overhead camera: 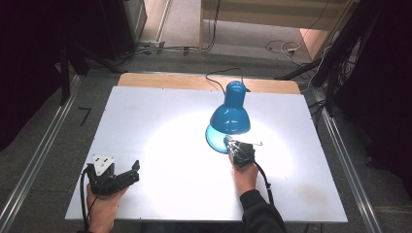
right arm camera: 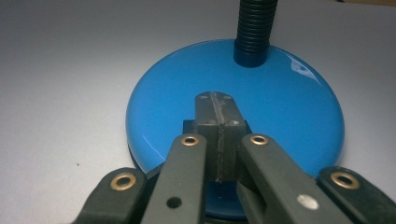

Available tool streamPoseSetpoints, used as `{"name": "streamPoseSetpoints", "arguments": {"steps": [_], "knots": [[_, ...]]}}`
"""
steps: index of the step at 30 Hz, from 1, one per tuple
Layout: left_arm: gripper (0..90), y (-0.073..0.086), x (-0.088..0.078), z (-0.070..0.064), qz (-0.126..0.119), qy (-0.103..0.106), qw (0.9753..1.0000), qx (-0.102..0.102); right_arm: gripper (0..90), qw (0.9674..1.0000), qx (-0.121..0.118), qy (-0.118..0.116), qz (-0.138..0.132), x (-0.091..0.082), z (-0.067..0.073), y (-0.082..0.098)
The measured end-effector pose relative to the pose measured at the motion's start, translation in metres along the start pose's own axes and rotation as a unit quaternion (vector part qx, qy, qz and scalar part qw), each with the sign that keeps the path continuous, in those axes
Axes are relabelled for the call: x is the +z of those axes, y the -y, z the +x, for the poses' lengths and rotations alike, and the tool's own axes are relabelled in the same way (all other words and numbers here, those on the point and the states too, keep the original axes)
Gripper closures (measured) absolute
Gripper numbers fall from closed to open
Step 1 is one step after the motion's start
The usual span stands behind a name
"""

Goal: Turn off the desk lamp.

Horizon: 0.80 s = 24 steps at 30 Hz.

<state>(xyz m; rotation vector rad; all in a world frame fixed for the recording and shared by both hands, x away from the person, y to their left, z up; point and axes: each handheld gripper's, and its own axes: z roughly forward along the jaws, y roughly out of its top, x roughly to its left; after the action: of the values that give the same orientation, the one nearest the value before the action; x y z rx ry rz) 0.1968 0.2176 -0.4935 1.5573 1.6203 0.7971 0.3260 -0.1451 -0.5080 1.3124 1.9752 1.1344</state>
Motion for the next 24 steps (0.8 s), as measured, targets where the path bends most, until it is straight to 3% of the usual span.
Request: {"name": "streamPoseSetpoints", "arguments": {"steps": [9, 11, 13, 24], "knots": [[5.4, 0.0001, -0.0001, 0.0002, 0.001, 0.001, 1.0000, -0.002, 87.9, 1.0000, 0.001, 0.001, 0.000, 0.0011, -0.0001, -0.0007], [5.4, 0.0001, -0.0002, 0.0004, 0.000, 0.001, 1.0000, -0.003, 88.0, 0.9999, 0.008, 0.011, 0.003, 0.0026, 0.0000, -0.0013], [5.4, 0.0002, -0.0004, 0.0007, 0.000, 0.001, 1.0000, -0.004, 88.0, 0.9998, 0.021, 0.006, 0.005, 0.0036, -0.0031, -0.0023], [5.4, 0.0005, -0.0008, 0.0022, 0.001, 0.001, 1.0000, -0.006, 87.9, 0.9999, 0.013, 0.005, 0.004, 0.0038, -0.0016, -0.0021]]}}
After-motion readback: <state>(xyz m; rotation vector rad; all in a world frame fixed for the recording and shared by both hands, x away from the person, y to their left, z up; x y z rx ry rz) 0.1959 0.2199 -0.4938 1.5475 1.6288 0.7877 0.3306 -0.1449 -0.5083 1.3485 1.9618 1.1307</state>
